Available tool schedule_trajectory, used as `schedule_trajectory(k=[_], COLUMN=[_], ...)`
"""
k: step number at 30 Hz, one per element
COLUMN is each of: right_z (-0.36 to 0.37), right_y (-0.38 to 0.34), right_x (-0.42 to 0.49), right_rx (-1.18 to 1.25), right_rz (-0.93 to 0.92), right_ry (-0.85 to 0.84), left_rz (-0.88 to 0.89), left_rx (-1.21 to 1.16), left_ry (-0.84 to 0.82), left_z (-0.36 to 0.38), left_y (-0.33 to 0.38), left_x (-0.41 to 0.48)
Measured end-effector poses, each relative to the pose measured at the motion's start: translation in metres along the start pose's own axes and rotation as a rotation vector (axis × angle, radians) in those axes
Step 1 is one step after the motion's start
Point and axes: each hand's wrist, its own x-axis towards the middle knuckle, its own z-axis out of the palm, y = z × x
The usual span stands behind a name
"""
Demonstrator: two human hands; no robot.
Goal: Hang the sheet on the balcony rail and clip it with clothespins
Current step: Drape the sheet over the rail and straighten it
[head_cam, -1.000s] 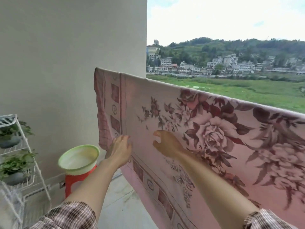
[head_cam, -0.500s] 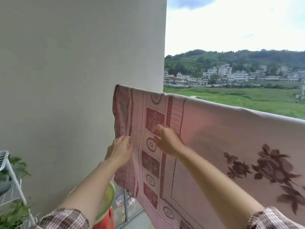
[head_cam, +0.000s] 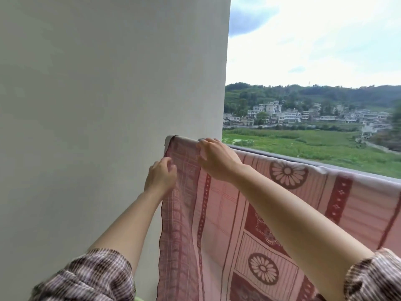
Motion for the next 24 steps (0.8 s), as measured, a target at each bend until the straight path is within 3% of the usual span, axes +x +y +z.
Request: schedule_trajectory(k=[5,10,16,20,24], right_z=[0.027,0.054,0.07,0.079,0.066], right_y=[0.004,0.0,-0.008,-0.018,-0.017], right_x=[0.069,0.11,0.148,0.173,0.188], right_rx=[-0.095,-0.065,0.055,0.134,0.379], right_rz=[0.074,0.184,0.329,0.394,0.569], right_ry=[-0.05,-0.145,-0.157,-0.16,-0.209], left_rz=[-0.02,0.021,0.122,0.111,0.079], left_rx=[-0.15,-0.179,-0.429,-0.749,-0.955], left_ry=[0.138,0.009,0.08,-0.1,-0.218], left_z=[0.007,0.02,0.016,-0.007,-0.036], left_y=[-0.018,-0.043,-0.061,-0.054,-0.041], left_x=[0.068,0.118,0.145,0.161,0.17])
